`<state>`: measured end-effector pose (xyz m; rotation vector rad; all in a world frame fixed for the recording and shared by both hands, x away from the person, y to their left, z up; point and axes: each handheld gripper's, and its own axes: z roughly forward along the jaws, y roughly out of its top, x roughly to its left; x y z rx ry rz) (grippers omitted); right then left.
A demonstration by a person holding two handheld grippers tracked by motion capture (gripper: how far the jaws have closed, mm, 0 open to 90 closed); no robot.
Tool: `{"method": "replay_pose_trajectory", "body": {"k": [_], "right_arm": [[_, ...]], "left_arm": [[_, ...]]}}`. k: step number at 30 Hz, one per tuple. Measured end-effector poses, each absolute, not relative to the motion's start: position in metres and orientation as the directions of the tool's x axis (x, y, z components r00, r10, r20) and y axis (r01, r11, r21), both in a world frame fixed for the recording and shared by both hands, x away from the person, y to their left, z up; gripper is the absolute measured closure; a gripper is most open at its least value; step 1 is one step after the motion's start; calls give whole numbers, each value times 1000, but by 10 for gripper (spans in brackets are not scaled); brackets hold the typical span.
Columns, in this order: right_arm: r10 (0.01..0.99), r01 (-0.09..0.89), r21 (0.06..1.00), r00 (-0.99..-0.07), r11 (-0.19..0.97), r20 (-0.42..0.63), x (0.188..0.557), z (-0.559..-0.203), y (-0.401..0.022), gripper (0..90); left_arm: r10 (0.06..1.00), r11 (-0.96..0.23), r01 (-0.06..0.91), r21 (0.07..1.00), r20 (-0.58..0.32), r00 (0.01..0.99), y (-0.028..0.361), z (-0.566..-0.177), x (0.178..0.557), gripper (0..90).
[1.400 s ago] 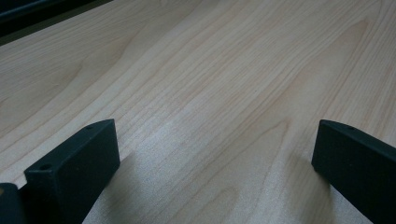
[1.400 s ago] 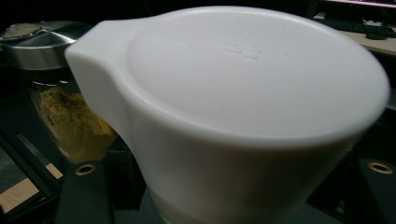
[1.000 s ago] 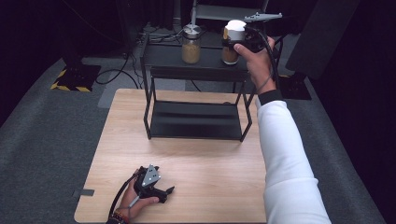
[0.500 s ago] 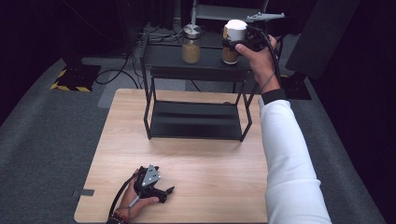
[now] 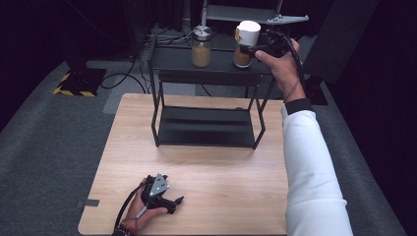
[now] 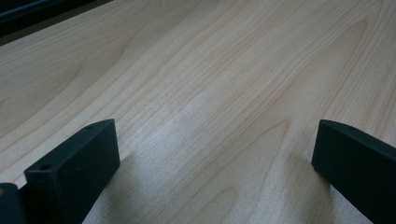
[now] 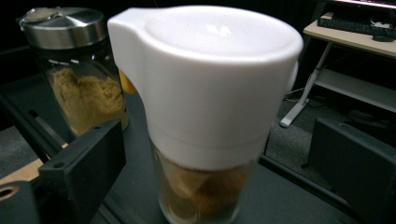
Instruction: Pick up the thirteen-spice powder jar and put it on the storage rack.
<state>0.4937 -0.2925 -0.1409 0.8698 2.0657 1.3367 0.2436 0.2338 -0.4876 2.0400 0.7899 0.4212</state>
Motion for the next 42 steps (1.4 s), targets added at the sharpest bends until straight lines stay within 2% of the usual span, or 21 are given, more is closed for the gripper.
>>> {"method": "replay_pose_trajectory", "body": {"k": [24,42], "right_arm": [[752,177,952,-655,251,-76,432,-185,-331,39],[738,164,950,-669,266,-91,382,-220,-350,37]], "left_arm": [[673,-408,373,833,-2,740,234,-488,244,2],[674,-409,373,833,0,739,233,-487,243,1]]}}
